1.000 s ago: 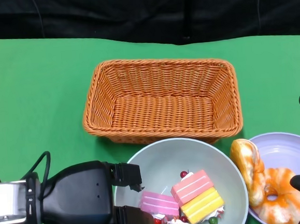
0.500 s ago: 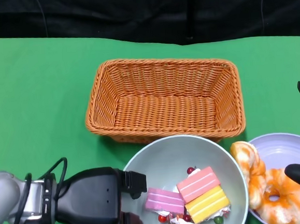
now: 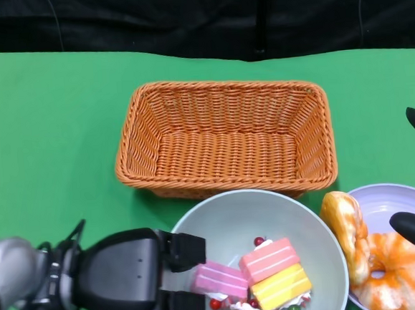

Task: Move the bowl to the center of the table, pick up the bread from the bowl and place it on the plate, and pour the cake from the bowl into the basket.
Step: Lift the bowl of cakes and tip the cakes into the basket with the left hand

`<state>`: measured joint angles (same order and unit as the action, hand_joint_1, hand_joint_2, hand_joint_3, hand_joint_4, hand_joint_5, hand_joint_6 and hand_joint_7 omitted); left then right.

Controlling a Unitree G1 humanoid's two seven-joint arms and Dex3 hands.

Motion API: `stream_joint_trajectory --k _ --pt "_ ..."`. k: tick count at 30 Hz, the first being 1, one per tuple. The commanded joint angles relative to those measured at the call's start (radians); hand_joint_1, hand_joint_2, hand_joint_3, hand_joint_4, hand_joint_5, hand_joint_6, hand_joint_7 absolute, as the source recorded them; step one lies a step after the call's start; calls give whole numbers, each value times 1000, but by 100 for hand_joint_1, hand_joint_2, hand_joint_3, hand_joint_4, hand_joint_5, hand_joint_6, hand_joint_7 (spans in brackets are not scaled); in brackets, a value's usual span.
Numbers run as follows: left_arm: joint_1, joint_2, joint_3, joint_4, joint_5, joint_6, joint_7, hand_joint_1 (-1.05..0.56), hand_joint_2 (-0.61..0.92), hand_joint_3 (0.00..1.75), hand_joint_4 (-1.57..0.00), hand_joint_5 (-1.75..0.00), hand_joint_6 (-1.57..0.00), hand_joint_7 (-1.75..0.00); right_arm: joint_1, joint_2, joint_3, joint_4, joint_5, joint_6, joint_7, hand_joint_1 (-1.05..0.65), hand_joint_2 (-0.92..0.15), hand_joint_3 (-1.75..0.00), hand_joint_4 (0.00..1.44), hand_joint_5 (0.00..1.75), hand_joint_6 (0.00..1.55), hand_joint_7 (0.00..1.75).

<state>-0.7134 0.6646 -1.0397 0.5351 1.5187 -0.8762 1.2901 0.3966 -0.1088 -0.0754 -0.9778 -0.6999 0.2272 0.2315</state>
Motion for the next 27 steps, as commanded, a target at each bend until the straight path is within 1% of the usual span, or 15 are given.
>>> stream_joint_trajectory --k 1,2,5,8,11,12,13,15,16,17,21,22,24,26,27 --pt "35 91 68 -100 -90 -35 -57 -35 91 8 -92 -175 -77 -142 14 13 -15 -22 38 -23 -24 -51 -92 -25 34 89 39 27" --pt "45 108 82 -125 -102 -36 -75 -33 90 7 -91 -175 -77 -142 17 13 -18 -22 47 -28 -27 -50 -92 -26 35 91 41 28" --pt "100 175 162 -210 -167 -45 -121 -28 89 7 -91 -175 -81 -145 45 25 -4 -22 82 -53 -38 -48 -92 -26 37 94 42 30" --pt "139 198 229 -255 -220 -73 -149 -24 87 5 -90 -175 -81 -149 73 45 17 -24 116 -61 -43 -47 -92 -24 37 96 42 32" --pt "162 193 271 -270 -236 -93 -170 -24 88 5 -92 -175 -82 -152 86 48 25 -23 123 -70 -48 -47 -92 -24 37 97 42 34" --pt "173 196 292 -276 -258 -102 -185 -24 88 6 -92 -175 -81 -155 103 48 38 -19 130 -84 -51 -47 -92 -24 37 97 42 35" --pt "183 197 312 -279 -276 -110 -200 -25 90 7 -92 -175 -78 -162 116 48 50 -14 138 -97 -54 -46 -92 -24 37 97 42 35" --pt "199 196 348 -285 -299 -119 -226 -25 90 8 -92 -175 -75 -168 138 48 74 1 149 -126 -64 -45 -92 -24 37 98 42 37" --pt "205 194 361 -287 -301 -122 -237 -24 88 7 -92 -175 -78 -162 144 47 80 7 150 -136 -69 -43 -92 -24 37 98 42 38" --pt "210 191 373 -287 -305 -126 -250 -24 87 7 -92 -175 -79 -159 153 46 89 11 151 -145 -73 -43 -92 -24 37 99 42 38" --pt "225 180 411 -289 -310 -137 -286 -22 85 7 -94 -175 -79 -159 174 51 111 23 152 -172 -91 -41 -92 -25 37 99 41 40" --pt "230 173 421 -283 -322 -147 -284 -22 85 7 -94 -175 -78 -162 181 52 118 25 153 -178 -96 -41 -92 -25 37 99 41 41" --pt "243 158 442 -275 -337 -158 -275 -20 86 10 -96 -175 -76 -172 192 52 128 26 157 -183 -104 -40 -92 -26 38 100 41 43" --pt "245 141 460 -266 -338 -165 -264 -20 87 11 -97 -175 -75 -174 203 52 139 31 163 -188 -111 -39 -92 -27 38 100 41 44" --pt "244 135 467 -264 -336 -169 -261 -20 88 12 -98 -175 -75 -174 207 52 144 32 166 -188 -113 -38 -92 -25 38 102 39 49"
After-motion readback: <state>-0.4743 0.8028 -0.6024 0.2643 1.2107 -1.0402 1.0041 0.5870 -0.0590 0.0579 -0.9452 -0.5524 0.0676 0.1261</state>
